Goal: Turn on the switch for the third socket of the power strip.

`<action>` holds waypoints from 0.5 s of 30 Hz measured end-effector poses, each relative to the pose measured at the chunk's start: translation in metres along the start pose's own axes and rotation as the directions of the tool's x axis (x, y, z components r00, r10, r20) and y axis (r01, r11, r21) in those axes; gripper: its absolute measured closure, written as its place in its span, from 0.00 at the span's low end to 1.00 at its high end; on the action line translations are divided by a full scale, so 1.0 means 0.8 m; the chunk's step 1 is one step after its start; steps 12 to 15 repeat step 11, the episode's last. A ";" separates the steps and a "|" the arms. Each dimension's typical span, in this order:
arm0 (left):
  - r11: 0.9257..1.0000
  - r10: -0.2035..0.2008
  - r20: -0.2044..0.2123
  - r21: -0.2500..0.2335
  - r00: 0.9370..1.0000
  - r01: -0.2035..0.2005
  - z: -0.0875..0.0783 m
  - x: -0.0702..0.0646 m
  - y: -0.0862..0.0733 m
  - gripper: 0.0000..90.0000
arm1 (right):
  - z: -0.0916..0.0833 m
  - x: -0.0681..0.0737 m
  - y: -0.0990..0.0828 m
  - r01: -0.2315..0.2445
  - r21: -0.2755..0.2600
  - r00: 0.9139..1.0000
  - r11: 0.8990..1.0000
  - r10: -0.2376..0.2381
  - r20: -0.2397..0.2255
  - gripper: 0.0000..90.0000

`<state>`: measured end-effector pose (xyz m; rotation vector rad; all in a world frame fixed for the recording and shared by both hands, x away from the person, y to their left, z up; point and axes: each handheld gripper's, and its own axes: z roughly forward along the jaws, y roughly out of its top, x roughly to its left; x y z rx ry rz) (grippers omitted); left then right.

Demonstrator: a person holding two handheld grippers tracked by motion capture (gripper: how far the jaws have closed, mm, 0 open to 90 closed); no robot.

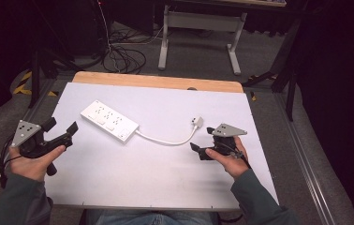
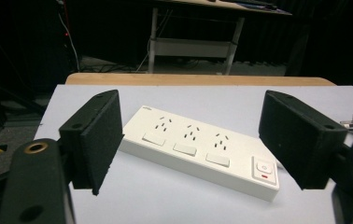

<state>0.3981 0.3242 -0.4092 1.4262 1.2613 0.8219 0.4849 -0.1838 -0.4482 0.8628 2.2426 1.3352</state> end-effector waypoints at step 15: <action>1.000 -0.009 -0.008 0.009 1.000 0.009 0.003 -0.001 0.000 0.02 | 0.001 0.000 0.000 -0.003 0.002 1.000 1.000 0.003 0.000 0.10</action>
